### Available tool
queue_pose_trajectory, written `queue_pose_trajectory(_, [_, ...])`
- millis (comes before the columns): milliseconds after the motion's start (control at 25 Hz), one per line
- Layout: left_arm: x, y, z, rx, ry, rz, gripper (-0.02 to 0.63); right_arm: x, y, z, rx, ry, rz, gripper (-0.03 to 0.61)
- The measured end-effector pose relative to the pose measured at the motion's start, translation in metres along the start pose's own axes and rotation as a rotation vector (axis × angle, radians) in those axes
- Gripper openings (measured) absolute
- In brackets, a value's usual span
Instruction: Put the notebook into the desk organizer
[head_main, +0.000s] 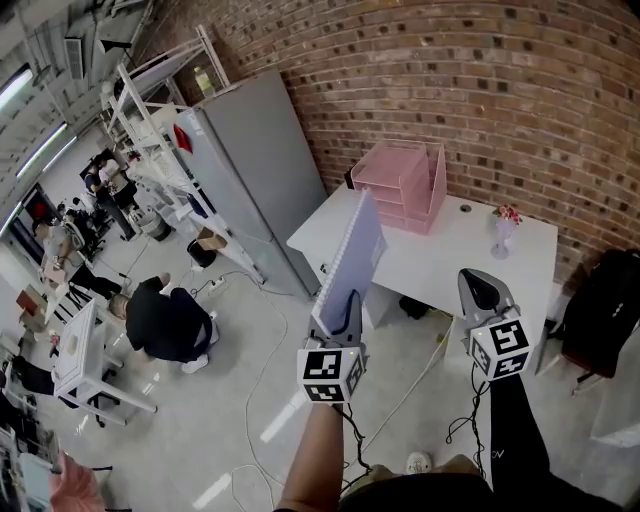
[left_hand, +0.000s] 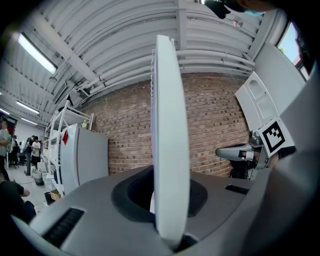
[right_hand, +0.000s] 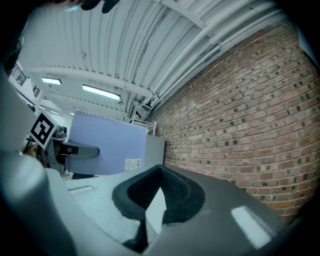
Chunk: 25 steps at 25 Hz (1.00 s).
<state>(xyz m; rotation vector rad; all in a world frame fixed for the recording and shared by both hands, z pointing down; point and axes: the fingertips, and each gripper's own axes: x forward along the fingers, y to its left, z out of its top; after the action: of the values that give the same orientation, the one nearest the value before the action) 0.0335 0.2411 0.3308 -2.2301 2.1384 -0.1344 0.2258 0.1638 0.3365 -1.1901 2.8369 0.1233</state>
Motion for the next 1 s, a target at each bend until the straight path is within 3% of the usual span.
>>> queue_pose_trajectory(520, [0.044, 0.04, -0.019, -0.003, 0.042, 0.055, 0.035, 0.07, -0.016, -0.023, 0.028, 0.016, 0.043, -0.001])
queue_pose_trajectory(1000, [0.129, 0.089, -0.031, -0.007, 0.05, 0.028, 0.037, 0.157, -0.038, -0.043, 0.03, 0.032, 0.018, 0.0])
